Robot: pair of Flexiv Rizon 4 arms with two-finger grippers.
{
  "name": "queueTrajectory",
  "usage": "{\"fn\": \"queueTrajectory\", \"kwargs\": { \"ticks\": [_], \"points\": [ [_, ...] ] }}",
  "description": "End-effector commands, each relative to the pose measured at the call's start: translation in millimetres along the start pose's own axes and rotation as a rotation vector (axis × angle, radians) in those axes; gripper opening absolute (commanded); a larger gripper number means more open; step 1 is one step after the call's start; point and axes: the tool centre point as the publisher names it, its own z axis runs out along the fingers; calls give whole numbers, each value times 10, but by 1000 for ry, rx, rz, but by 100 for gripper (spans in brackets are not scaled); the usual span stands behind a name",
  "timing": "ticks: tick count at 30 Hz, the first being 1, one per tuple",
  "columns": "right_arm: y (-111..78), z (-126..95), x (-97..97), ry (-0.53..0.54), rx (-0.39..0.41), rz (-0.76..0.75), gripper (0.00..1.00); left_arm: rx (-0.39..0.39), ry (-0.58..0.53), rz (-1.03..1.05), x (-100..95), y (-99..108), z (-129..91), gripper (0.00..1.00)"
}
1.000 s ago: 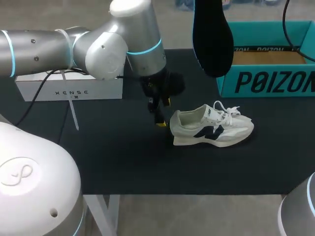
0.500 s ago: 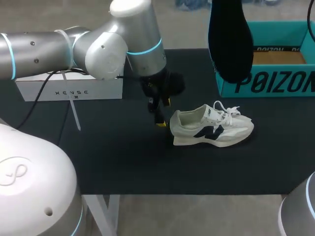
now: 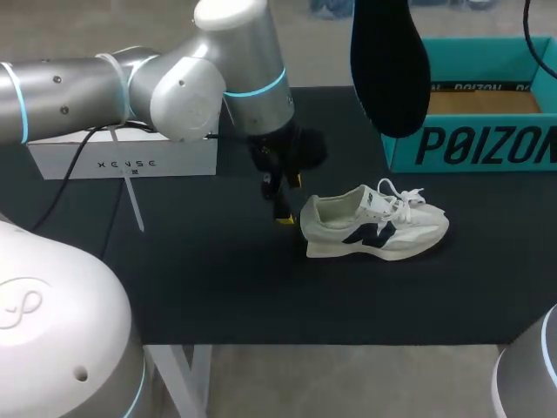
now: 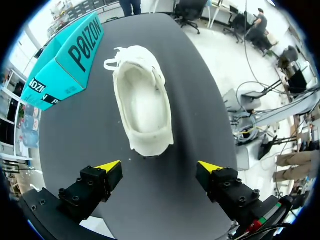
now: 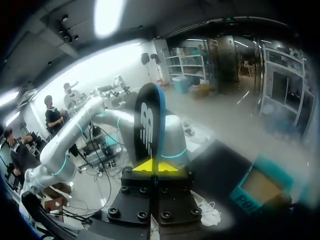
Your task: Take the shoe out of the shoebox, open the shoe tongue, remove and reinsert the insole, then place the shoe into the shoebox
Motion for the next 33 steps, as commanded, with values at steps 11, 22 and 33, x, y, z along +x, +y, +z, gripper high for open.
{"fn": "queueTrajectory", "kwargs": {
  "ticks": [11,22,33],
  "points": [
    [24,12,-4,0,5,1,0,-10,-23,21,-103,-304,-25,100],
    [24,12,-4,0,5,1,0,23,-64,90,-352,-806,77,100],
    [24,12,-4,0,5,1,0,9,-65,85,-529,-752,561,100]
  ]
}}
